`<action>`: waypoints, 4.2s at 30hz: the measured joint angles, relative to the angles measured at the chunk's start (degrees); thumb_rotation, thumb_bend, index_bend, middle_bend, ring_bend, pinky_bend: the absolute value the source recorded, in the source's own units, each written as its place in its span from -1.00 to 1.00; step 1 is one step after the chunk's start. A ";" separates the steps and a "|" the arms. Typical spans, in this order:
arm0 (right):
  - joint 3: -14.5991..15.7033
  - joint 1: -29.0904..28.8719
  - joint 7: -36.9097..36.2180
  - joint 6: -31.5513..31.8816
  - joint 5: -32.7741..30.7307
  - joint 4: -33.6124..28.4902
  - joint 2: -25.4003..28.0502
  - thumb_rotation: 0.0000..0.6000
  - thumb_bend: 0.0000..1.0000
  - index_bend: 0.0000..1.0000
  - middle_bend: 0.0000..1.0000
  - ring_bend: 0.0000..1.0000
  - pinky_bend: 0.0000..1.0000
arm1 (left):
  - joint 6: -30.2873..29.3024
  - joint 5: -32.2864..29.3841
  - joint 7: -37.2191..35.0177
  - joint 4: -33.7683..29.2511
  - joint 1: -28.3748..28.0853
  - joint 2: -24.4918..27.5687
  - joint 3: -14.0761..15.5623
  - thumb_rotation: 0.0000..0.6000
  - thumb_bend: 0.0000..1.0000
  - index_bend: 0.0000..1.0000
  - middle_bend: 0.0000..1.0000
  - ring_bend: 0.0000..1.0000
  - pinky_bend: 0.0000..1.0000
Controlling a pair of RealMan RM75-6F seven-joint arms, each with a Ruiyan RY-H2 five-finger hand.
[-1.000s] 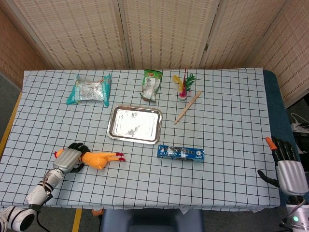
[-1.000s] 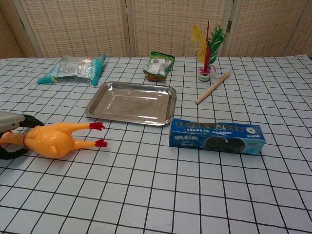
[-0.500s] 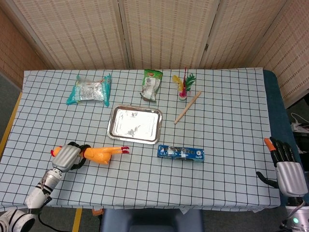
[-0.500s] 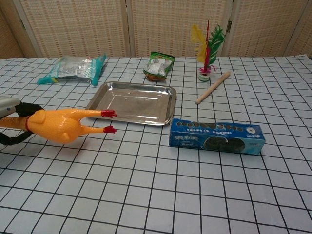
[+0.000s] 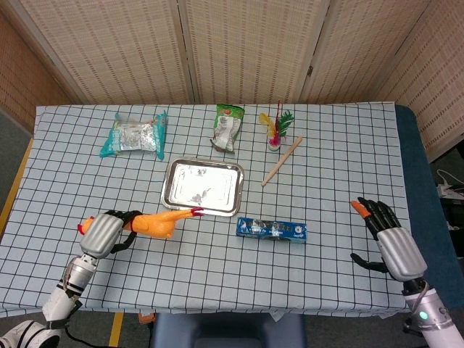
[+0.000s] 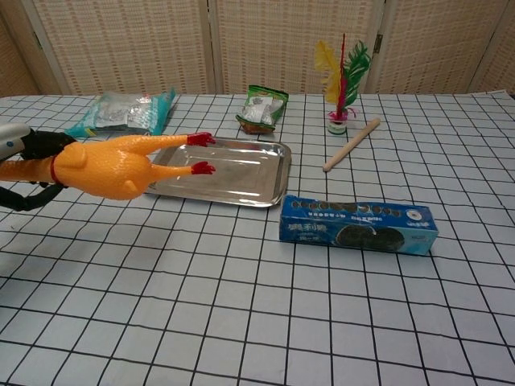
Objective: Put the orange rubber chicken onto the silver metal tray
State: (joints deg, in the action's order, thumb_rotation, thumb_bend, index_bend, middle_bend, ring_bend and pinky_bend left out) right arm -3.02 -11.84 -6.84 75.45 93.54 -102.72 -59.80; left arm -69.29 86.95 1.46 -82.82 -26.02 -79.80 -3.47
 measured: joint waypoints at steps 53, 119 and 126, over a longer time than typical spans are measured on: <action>-10.43 -56.46 19.89 -27.30 -62.57 2.75 -29.67 1.00 -0.35 0.83 0.41 0.55 1.00 | 5.63 -4.54 9.56 -10.76 -5.65 1.57 -1.44 1.00 0.62 0.60 0.52 0.14 -0.01; -12.24 -54.72 28.79 -13.55 -62.89 3.19 -36.42 1.00 -0.11 1.00 0.61 0.82 1.00 | 9.28 -11.48 12.49 -16.93 -8.10 4.20 -2.43 1.00 0.64 0.61 0.53 0.15 0.00; -12.96 -53.53 30.03 -13.42 -62.41 1.89 -35.93 1.00 -0.10 0.95 0.60 0.71 0.97 | 9.14 -11.66 12.19 -16.54 -8.17 4.25 -2.51 1.00 0.64 0.61 0.53 0.15 0.00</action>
State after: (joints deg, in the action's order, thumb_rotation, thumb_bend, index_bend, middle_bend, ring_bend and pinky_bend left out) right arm -15.98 -65.38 23.18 62.03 31.13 -100.82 -95.73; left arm -60.14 75.30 13.65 -99.36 -34.19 -75.54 -5.97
